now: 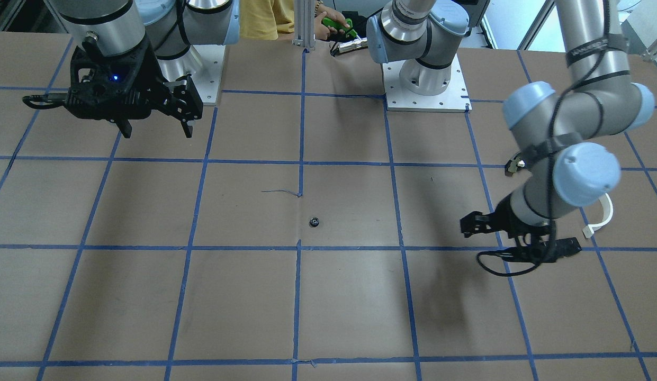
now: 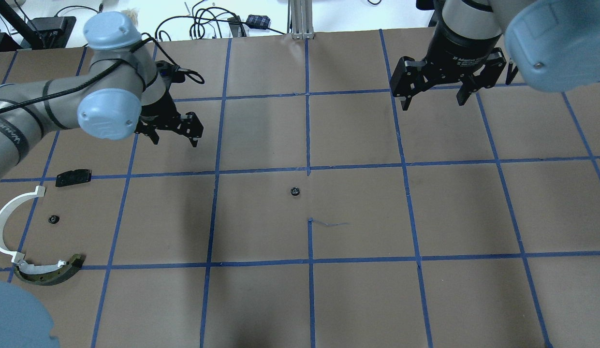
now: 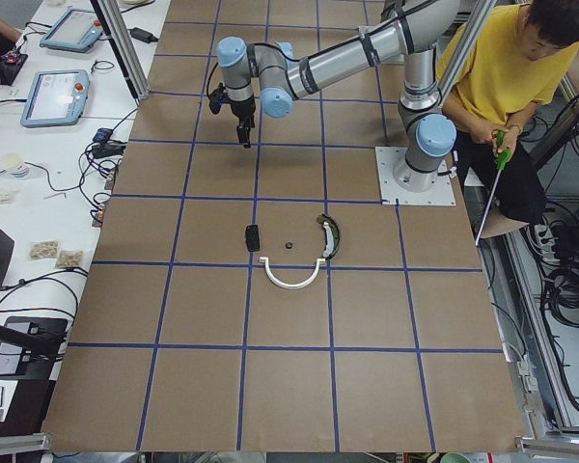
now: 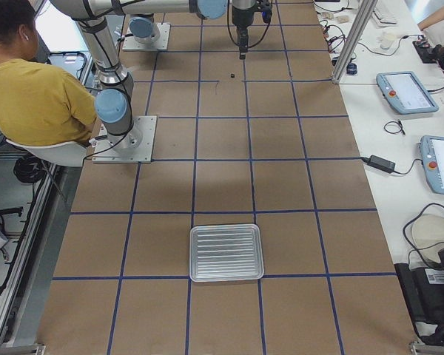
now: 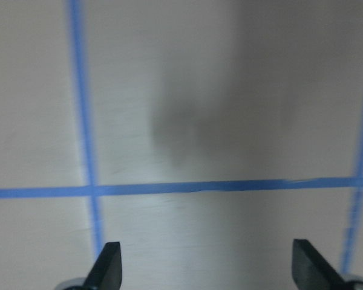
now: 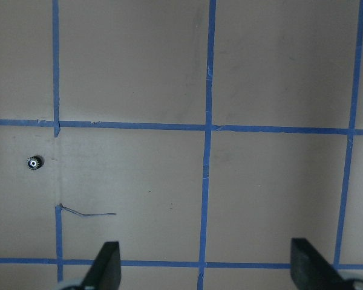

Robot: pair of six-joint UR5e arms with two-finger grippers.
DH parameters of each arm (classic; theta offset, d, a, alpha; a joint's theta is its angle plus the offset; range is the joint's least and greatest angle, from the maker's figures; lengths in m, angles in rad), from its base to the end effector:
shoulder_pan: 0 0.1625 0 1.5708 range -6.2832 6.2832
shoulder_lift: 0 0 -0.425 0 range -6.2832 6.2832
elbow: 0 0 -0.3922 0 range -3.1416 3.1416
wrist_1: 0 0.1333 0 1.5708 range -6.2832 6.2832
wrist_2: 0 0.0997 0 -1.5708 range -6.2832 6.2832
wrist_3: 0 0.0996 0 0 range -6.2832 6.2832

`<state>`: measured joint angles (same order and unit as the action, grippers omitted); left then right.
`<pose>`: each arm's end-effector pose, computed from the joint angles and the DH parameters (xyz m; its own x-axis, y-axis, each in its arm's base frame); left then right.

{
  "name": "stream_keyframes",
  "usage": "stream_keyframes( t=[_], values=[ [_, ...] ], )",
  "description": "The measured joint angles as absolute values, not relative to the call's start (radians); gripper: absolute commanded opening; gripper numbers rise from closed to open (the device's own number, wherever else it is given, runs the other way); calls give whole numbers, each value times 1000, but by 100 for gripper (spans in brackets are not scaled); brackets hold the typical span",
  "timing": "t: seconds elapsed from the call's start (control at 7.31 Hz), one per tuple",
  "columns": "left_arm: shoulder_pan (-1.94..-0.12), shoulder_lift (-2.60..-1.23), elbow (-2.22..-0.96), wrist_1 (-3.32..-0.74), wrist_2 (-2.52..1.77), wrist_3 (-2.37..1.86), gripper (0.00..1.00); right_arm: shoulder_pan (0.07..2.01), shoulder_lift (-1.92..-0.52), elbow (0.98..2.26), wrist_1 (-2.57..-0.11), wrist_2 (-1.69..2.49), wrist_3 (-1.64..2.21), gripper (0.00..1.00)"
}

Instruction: Place bearing gear from tray to pile

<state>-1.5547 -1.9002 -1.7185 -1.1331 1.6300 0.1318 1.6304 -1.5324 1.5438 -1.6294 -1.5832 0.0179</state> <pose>-0.1180 -0.5836 0.2813 -0.9916 0.1177 -0.0534 0.1152 0.9922 0.0468 0.1624 -0.5040 0.4879 -0.9991 -0.0411 0.0115 -0.0416 0.9980 -0.0474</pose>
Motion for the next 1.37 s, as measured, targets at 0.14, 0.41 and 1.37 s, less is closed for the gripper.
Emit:
stream_keyframes(
  t=[0.14, 0.41, 1.37],
  values=[
    [-1623, -1912, -1719, -1111, 1603, 63, 100, 1629, -1518, 1539, -1666, -1581, 14, 100],
    [-1717, -1938, -1727, -1099, 1506, -70, 100, 1627, -1499, 1541, -1696, -1579, 8, 100],
    [-1886, -2070, -1733, -1058, 1485, -205, 100, 1626, -1485, 1546, -1700, -1579, 5, 100]
  ],
)
